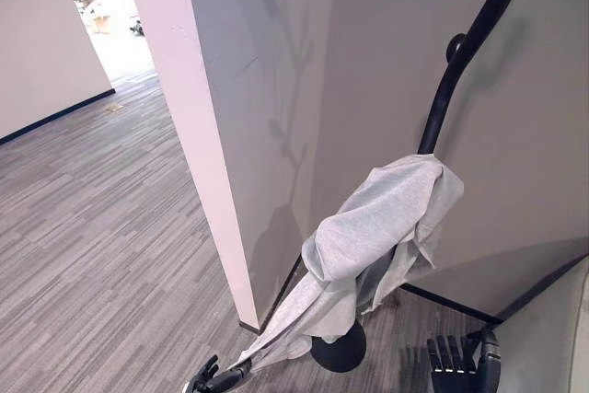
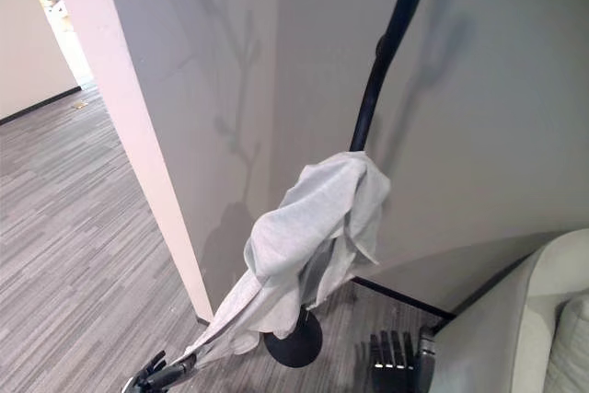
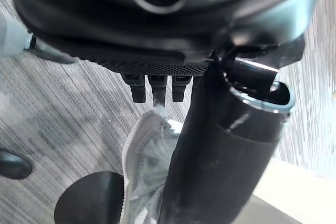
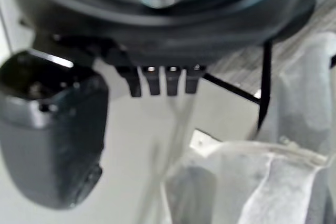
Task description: Hang the clothes on the sofa on the clothes rack.
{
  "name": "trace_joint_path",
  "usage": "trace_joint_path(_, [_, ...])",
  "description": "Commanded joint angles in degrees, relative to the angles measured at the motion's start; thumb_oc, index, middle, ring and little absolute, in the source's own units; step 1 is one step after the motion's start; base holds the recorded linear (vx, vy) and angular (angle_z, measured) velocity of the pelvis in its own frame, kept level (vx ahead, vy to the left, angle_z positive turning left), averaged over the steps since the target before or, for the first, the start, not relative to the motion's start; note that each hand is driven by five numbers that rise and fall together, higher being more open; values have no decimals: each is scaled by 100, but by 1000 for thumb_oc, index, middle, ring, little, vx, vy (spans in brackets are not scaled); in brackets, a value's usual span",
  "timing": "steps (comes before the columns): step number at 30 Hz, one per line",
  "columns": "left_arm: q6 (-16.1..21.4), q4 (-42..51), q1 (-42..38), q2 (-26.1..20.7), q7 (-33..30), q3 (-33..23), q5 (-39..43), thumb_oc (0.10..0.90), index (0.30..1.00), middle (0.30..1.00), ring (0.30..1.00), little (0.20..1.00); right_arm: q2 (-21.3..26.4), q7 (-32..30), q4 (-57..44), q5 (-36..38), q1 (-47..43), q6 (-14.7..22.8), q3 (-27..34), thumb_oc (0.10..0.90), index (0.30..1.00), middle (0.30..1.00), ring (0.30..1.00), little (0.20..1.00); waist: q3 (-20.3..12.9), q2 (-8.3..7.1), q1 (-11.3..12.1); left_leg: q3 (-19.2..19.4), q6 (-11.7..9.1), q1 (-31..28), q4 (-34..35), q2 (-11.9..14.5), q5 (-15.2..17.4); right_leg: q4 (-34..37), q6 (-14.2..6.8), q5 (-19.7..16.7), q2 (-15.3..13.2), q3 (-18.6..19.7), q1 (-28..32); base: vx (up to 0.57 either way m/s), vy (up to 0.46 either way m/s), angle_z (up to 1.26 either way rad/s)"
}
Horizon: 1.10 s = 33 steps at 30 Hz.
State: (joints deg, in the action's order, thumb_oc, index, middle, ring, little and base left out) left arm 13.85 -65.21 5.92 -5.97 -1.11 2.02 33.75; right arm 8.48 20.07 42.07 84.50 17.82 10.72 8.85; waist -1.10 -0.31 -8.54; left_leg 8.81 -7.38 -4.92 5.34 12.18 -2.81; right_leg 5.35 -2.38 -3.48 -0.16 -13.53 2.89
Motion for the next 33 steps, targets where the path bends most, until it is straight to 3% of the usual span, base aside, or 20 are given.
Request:
trace_joint_path(1, [287, -332, -240, -396, -239, -102, 148, 800, 900, 900, 900, 900, -78, -394, 411, -191, -416, 305, 29, 800, 900, 900, 900, 900, -97, -391, -7, 103, -96, -9, -119, 69, 169, -176, -345, 342, -336, 20, -130, 0, 0, 0])
trace_joint_path(4, [405, -166, -369, -343, -409, 67, 215, 800, 900, 900, 900, 900, -252, -1229, 1896, -709, -719, 153, -102, 800, 900, 900, 900, 900, -78, -367, 66, 82, -86, -1, -112, 63, 156, -160, -335, 348, -328, 16, -122, 9, 1, 4])
trace_joint_path(9, [673, 451, -523, -480, -560, 336, 89, 800, 900, 900, 900, 900, -289, -1224, 2608, -790, -885, -45, -201, 800, 900, 900, 900, 900, -22, -337, 138, 45, -82, 28, -113, 46, 136, -136, -333, 344, -333, 6, -103, -1, -3, 1])
trace_joint_path(12, [846, 1771, -397, -581, -578, 496, 318, 800, 900, 900, 900, 900, -260, -1313, 2880, -846, -1017, -66, -186, 800, 900, 900, 900, 900, 43, -281, 238, -7, -86, 96, -104, 49, 95, -104, -329, 352, -330, -63, -104, 0, -14, 2])
trace_joint_path(21, [771, 4120, 327, -762, -230, 283, 508, 800, 900, 900, 900, 900, -115, -1357, 3246, -1096, -1232, -174, 52, 800, 900, 900, 900, 900, 191, -207, 465, -172, -97, 237, -144, 92, 24, -67, -283, 414, -295, -230, -63, -6, -25, 13])
trace_joint_path(26, [410, 4895, 846, -719, 410, 115, 1096, 800, 900, 900, 900, 900, 28, -1299, 3461, -1390, -1305, -341, 135, 800, 900, 900, 900, 900, 281, -145, 609, -295, -110, 341, -178, 131, -34, -44, -232, 471, -264, -376, -26, -8, -26, 22])
trace_joint_path(28, [34, 5079, 1111, -786, 949, 234, 1589, 800, 900, 900, 900, 900, 153, -1239, 3536, -1583, -1373, -413, 146, 800, 900, 900, 900, 900, 320, -80, 645, -327, -117, 377, -172, 148, -75, -37, -211, 495, -251, -442, -10, -5, -8, 30])
trace_joint_path(31, [-603, 4947, 1598, -710, 1769, 174, 2981, 800, 900, 900, 900, 900, 279, -1029, 3696, -1983, -1426, -662, 124, 800, 900, 900, 900, 900, 326, -19, 712, -334, -125, 374, -150, 172, -118, -35, -177, 546, -216, -522, 22, 27, -24, 15])
trace_joint_path(33, [-722, 5515, 1760, -817, 1893, 137, 3248, 800, 900, 900, 900, 900, 305, -971, 3690, -2264, -1459, -678, 35, 800, 900, 900, 900, 900, 325, 13, 793, -326, -133, 355, -155, 196, -133, -35, -156, 591, -191, -546, 70, 31, -33, 10])
